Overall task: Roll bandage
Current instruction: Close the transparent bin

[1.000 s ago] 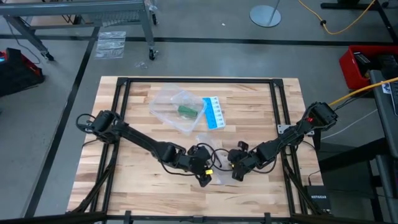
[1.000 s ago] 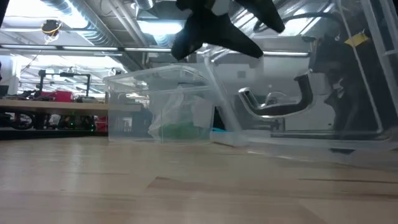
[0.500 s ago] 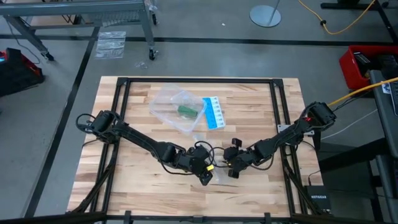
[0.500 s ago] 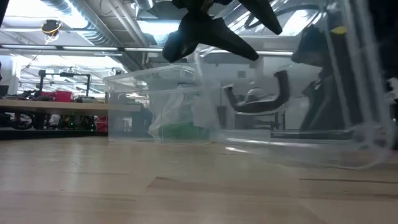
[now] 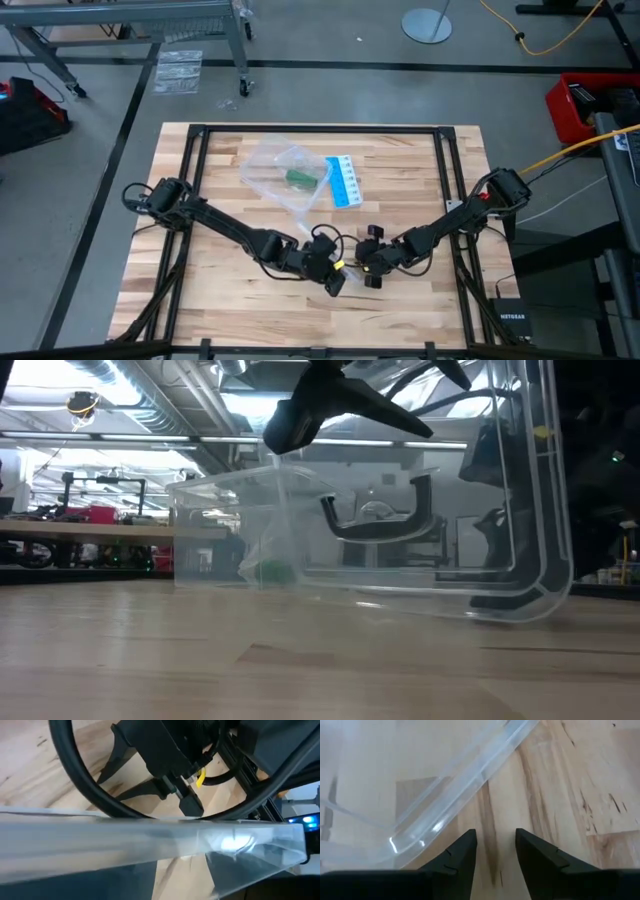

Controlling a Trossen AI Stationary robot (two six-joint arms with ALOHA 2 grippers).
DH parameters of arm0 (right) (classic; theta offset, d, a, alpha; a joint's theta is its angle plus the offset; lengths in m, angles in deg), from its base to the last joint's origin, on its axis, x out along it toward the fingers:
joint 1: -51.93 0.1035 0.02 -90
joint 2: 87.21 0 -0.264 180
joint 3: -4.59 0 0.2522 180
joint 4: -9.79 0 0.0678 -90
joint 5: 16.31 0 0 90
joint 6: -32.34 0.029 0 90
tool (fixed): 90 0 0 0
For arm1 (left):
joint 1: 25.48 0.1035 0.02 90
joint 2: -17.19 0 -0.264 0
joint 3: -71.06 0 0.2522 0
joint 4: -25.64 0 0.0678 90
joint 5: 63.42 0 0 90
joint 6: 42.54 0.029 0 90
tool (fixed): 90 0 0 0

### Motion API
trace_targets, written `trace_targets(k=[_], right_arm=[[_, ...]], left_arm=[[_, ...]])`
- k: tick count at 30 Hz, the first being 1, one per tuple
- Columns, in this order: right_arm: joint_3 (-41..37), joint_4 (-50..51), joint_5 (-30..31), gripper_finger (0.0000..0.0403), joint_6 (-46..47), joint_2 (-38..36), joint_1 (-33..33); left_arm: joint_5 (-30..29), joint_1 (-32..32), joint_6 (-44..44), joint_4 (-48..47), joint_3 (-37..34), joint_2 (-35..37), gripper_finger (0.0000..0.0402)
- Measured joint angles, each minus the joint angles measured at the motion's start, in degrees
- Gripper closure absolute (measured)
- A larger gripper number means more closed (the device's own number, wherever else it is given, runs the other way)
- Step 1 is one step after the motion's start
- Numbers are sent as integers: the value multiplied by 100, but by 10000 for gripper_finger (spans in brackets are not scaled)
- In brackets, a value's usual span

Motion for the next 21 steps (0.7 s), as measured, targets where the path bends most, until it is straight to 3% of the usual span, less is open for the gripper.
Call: trace_targets(k=[6,12,21], right_arm=[[0,-29,-19,260,-254,-6,0],[0,-150,-32,260,-415,1,0],[0,-148,-25,260,-415,1,0]], left_arm=[[-88,-210,-221,-11,-2,179,282],[-764,-383,-170,27,-2,326,309],[-827,-340,-88,0,-42,309,306]])
